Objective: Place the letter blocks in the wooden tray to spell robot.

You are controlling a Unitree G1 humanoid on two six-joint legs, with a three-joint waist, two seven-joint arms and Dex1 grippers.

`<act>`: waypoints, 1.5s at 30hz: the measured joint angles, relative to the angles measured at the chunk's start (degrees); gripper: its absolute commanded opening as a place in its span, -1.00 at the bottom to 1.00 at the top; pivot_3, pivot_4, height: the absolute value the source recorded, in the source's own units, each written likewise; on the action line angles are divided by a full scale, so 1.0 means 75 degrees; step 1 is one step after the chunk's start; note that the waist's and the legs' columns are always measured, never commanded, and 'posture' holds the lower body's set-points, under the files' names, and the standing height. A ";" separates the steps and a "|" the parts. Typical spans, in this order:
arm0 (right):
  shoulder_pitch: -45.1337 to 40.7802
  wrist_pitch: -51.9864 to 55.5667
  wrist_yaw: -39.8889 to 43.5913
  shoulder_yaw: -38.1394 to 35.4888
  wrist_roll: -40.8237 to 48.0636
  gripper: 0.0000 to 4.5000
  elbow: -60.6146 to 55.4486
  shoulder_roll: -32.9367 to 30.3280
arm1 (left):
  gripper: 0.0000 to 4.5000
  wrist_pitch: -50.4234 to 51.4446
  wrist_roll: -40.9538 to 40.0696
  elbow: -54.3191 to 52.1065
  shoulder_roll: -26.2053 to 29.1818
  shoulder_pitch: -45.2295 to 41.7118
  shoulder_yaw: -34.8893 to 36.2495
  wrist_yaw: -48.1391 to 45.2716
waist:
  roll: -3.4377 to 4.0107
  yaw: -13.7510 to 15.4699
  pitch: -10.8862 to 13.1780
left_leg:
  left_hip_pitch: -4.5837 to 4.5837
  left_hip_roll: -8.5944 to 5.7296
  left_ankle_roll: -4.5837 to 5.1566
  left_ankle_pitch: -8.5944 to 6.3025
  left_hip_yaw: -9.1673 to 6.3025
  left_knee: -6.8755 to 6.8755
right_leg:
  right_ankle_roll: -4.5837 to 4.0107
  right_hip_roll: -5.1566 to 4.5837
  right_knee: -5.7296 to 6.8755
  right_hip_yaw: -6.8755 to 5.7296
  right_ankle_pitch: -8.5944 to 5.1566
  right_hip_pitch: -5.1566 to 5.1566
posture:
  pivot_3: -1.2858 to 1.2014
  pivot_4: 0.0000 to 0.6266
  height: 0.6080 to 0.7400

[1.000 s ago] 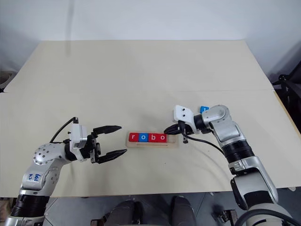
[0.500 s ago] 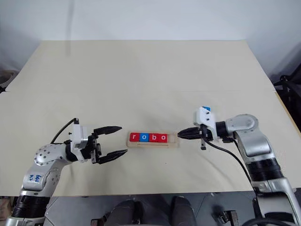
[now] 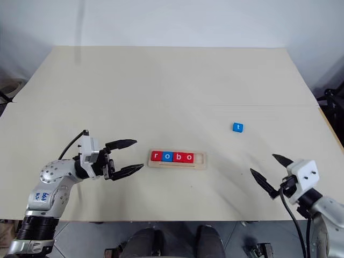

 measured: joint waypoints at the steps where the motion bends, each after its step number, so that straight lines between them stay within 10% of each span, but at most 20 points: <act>1: 0.0039 -0.0012 -0.0072 -0.0001 0.0012 0.99 -0.0040 0.0020 | 1.00 -0.0001 0.0002 0.0016 -0.0005 -0.0051 -0.0036 -0.0048 | 0.0000 -0.0022 0.0000 | 0.0003 0.0001 0.0000 0.0000 -0.0001 -0.0001 | -0.0001 0.0001 0.0000 0.0000 -0.0001 0.0000 | 0.03 -0.52 1.00; 8: -0.0418 0.0662 -0.0364 0.0467 0.0279 0.99 -0.0235 -0.0109 | 1.00 -0.0143 0.0084 0.0302 -0.0045 -0.0293 -0.0145 -0.0212 | 0.0004 -0.0041 -0.0002 | 0.0005 0.0002 0.0000 0.0000 0.0000 -0.0002 | -0.0002 0.0002 0.0004 0.0007 -0.0001 0.0000 | 0.03 -0.52 1.00; 25: -0.6543 0.5747 -0.4404 0.2465 -0.0495 0.99 0.2436 0.0402 | 1.00 -0.0290 0.0140 -0.0145 -0.0218 0.0143 -0.0160 0.0094 | 0.0005 -0.0054 -0.0003 | -0.0020 0.0005 -0.0008 0.0005 -0.0001 -0.0001 | -0.0009 -0.0002 0.0021 -0.0005 -0.0004 -0.0026 | 0.03 -0.52 1.00; 35: -0.6783 0.6833 -0.5022 0.2423 -0.0545 -0.30 0.2294 0.0822 | 1.00 -0.0287 0.0135 -0.0375 -0.0181 0.0342 -0.0030 0.0319 | 0.0006 -0.0074 -0.0003 | -0.0022 0.0006 -0.0008 0.0005 0.0002 -0.0001 | -0.0009 0.0000 0.0022 -0.0004 -0.0004 -0.0026 | 0.03 -0.52 1.00; 45: -0.5824 0.8502 -0.4866 0.2408 -0.0180 -0.35 0.0015 0.0662 | 1.00 -0.0261 0.0115 -0.0362 -0.0174 0.0291 -0.0046 0.0219 | 0.0006 -0.0048 -0.0003 | -0.0031 0.0004 -0.0007 0.0004 -0.0002 -0.0005 | -0.0009 -0.0003 0.0015 -0.0005 -0.0004 -0.0031 | 0.03 -0.52 1.00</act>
